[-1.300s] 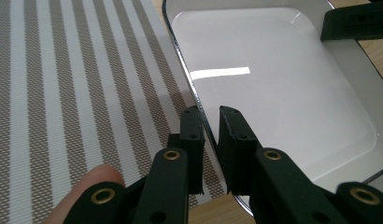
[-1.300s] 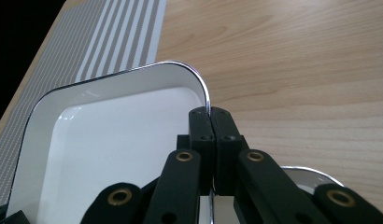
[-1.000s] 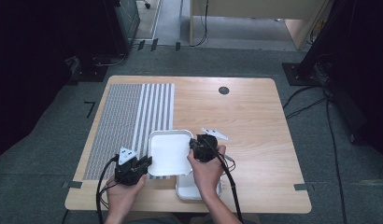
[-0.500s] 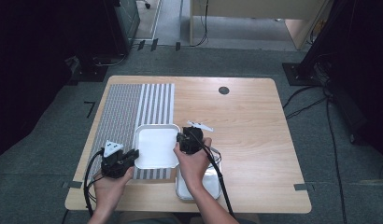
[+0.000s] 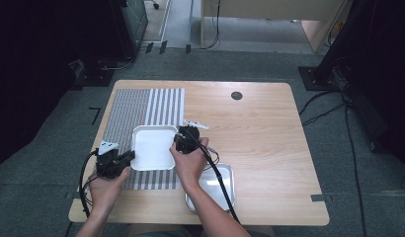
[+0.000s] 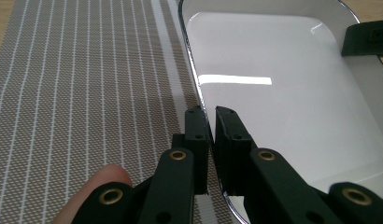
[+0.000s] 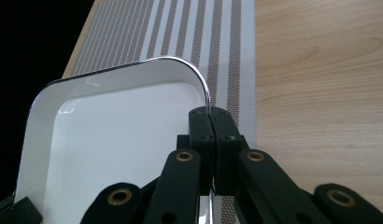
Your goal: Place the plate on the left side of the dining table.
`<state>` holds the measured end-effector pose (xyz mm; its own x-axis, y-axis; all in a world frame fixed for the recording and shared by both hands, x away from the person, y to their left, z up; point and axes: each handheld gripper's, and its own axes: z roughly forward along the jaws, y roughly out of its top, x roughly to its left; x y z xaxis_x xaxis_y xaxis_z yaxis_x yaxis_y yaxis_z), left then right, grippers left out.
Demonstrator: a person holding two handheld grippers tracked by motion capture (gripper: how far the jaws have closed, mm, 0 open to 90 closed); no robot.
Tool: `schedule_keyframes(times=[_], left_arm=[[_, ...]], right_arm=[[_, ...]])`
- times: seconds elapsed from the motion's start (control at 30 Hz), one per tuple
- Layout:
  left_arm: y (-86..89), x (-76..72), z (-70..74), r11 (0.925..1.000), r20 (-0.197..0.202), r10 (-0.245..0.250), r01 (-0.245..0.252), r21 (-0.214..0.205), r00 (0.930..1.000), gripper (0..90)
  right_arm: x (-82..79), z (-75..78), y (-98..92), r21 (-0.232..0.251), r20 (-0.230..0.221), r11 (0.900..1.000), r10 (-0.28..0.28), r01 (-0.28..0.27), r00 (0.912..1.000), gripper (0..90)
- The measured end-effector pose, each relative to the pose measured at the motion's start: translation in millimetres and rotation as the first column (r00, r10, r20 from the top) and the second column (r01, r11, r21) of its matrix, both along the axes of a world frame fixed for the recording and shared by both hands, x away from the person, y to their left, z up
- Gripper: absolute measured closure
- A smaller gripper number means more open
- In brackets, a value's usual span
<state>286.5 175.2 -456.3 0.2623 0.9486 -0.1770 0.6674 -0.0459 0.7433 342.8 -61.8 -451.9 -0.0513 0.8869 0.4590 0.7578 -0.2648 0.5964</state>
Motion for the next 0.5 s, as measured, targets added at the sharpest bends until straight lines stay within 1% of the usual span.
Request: schedule_keyframes(times=[0.03, 0.17, 0.2, 0.23, 0.27, 0.33, 0.5], left_arm=[[0.0, 0.0, 0.0, 1.0000, 0.000, 0.000, 0.000, 0.000, 1.0000, 84.6], [9.4, 12.0, -3.4, 0.9997, -0.010, 0.024, -0.024, 0.007, 0.9997, 84.9], [11.3, 14.8, -4.3, 0.9995, -0.009, 0.030, -0.030, 0.009, 0.9995, 85.1], [14.0, 19.3, -5.5, 0.9989, -0.005, 0.041, -0.041, 0.020, 0.9991, 85.1], [15.8, 22.2, -6.1, 0.9986, -0.005, 0.048, -0.048, 0.023, 0.9988, 85.1], [19.9, 28.6, -8.0, 0.9978, -0.006, 0.062, -0.062, 0.025, 0.9981, 85.1], [28.7, 45.2, -13.1, 0.9939, -0.008, 0.103, -0.102, 0.041, 0.9947, 85.2]], right_arm=[[0.0, 0.0, 0.0, 0.000, 0.000, 1.0000, 0.000, 0.000, 1.0000, 89.9], [11.7, -3.4, 11.8, 0.000, -0.009, 1.0000, 0.003, -0.003, 1.0000, 89.9], [18.2, -5.7, 17.6, 0.001, -0.012, 1.0000, 0.001, -0.001, 0.9999, 89.9], [20.3, -6.7, 19.3, 0.007, -0.018, 1.0000, -0.002, 0.002, 0.9998, 89.9], [23.4, -8.7, 21.5, 0.012, -0.022, 0.9999, -0.003, 0.004, 0.9998, 89.9], [29.9, -12.8, 25.9, 0.027, -0.046, 0.9996, -0.010, 0.012, 0.9989, 89.9], [46.5, -20.2, 39.8, 0.035, -0.061, 0.9992, -0.019, 0.021, 0.9979, 89.9]])
